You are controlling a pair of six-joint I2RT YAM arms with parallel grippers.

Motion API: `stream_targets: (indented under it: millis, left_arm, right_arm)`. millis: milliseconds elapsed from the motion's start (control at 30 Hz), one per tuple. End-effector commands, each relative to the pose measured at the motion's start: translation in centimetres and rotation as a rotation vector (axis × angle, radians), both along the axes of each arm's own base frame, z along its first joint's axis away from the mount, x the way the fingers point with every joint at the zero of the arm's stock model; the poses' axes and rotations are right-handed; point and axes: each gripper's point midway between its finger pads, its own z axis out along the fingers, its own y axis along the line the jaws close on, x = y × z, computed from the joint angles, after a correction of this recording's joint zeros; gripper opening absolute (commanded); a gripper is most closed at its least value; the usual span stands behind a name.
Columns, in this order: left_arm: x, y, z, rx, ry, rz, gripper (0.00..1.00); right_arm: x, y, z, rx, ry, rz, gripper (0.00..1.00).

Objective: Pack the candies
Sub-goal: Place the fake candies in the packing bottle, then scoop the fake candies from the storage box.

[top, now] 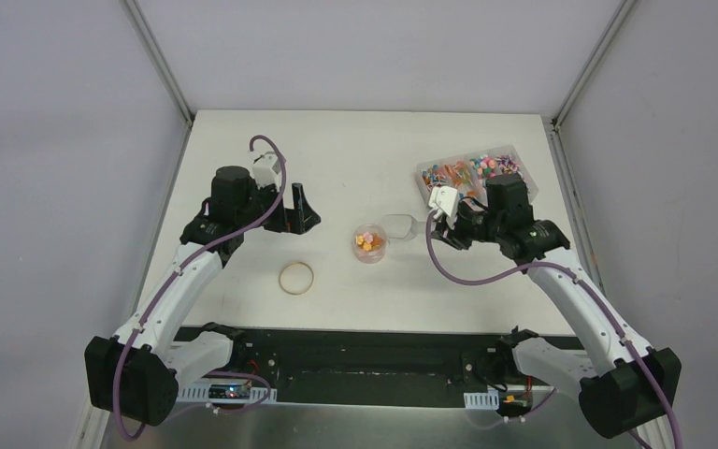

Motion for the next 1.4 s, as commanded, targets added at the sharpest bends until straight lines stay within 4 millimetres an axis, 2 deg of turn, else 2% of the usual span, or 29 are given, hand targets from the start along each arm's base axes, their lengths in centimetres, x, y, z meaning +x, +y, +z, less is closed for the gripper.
stream_targets:
  millis: [0,133,233,333,500,600,733,933,1367]
  left_arm:
    - [0.4,0.2,1.1,-0.006,-0.051,0.007,0.99]
    - [0.4,0.1,1.1,-0.008,-0.051,0.004,0.99]
    - [0.4,0.1,1.1,-0.008,-0.053,0.005,0.99]
    - [0.4,0.1,1.1,-0.009,-0.053,0.003,0.99]
    - [0.3,0.1,1.3,-0.012,-0.057,0.002,0.99]
    - [0.2,0.1,1.4,-0.014,-0.059,-0.002,0.99]
    - [0.2,0.1,1.3,-0.012,-0.061,-0.001,0.99]
    - [0.2,0.2,1.4,-0.009,-0.064,0.003,0.99]
    - [0.2,0.2,1.4,-0.010,-0.067,0.000,0.99]
  right_arm:
    - [1.4,0.9,5.0,0.092,-0.156,-0.008,0.00]
    - [3.6,0.0,6.3,0.094,-0.187,-0.137,0.00]
    - [5.9,-1.7,7.2,0.082,-0.229,-0.300,0.00]
    - [7.9,-4.2,8.1,0.071,-0.289,-0.483,0.00]
    - [10.1,-10.1,9.4,0.086,-0.296,-0.794,0.00]
    - [10.7,-12.5,8.9,0.111,-0.256,-0.861,0.00]
    - [11.4,-15.7,7.2,0.075,-0.189,-0.971,0.00]
    - [11.8,-17.9,5.4,-0.018,-0.082,-1.064,0.00]
    - [12.1,-19.7,2.1,-0.193,0.061,-1.122,0.00]
